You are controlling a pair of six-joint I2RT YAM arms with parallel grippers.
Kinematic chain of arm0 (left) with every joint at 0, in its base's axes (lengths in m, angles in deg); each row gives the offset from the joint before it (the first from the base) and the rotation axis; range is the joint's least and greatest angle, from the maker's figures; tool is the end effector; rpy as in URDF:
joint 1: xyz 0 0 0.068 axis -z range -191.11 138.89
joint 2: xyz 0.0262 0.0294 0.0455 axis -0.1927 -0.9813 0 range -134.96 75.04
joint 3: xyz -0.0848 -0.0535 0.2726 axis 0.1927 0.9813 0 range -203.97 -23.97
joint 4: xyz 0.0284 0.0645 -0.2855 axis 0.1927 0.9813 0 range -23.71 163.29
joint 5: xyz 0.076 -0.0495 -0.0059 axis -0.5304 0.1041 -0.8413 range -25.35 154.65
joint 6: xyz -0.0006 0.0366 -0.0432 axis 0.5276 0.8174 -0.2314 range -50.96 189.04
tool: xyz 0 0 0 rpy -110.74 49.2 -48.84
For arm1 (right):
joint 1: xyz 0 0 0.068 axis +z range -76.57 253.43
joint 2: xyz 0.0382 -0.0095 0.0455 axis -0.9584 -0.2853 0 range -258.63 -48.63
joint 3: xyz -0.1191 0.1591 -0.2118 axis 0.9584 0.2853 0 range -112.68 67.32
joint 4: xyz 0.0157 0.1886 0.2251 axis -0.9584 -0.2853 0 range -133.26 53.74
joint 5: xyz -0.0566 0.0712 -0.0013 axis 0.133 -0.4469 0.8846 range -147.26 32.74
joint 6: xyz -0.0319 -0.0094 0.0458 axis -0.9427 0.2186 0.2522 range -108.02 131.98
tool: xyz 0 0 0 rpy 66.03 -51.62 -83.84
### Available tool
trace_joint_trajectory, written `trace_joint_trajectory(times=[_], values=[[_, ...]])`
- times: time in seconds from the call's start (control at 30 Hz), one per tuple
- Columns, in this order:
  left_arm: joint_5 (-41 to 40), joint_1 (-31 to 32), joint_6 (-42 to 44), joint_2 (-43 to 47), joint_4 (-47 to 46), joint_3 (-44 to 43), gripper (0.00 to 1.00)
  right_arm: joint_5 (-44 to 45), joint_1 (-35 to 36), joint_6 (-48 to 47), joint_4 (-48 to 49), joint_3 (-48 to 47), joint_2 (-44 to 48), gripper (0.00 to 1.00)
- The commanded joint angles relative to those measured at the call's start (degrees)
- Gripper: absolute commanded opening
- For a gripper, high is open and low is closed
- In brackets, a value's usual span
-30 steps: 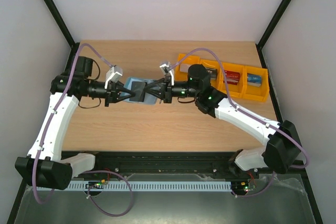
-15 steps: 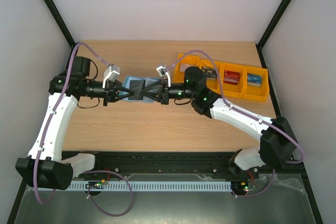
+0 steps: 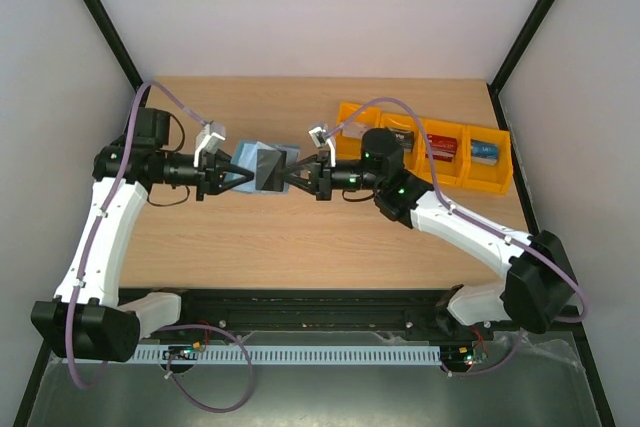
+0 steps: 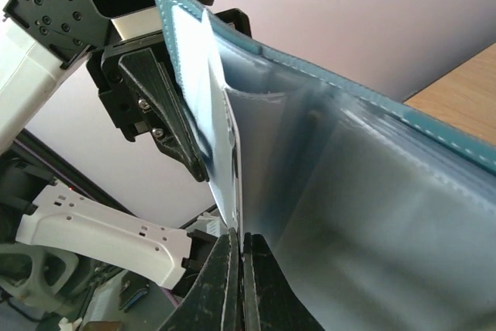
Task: Take the credit cards out of the card holder
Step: Remove the credit card from the card holder.
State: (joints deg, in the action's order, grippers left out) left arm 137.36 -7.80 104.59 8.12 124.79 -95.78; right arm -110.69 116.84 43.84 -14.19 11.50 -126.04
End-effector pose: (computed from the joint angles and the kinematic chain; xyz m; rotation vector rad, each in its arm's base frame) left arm 0.2311 -0.0513 0.3876 1.0863 1.6712 -1.1932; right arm 0.2236 0.2555 0.3427 -1.0068 1.5689 1.6860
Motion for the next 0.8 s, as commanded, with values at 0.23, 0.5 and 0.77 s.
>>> trace_joint_trajectory(times=[0.23,0.5,0.77], values=[[2.2,-0.6,-2.1,1.5,-2.4,1.1,0.02,5.4,-4.0,-8.2,-12.5,-0.2,4.9,0.02],[-12.3,-2.5,-25.5,1.6,-21.9,7.4,0.02,12.4,-8.1,-16.5,-27.6,-4.7,8.9,0.02],[-16.0,-3.3,-27.9,2.2,-24.3,9.0,0.02,47.8,-8.1,-36.7,-45.2,-17.9,5.8,0.01]])
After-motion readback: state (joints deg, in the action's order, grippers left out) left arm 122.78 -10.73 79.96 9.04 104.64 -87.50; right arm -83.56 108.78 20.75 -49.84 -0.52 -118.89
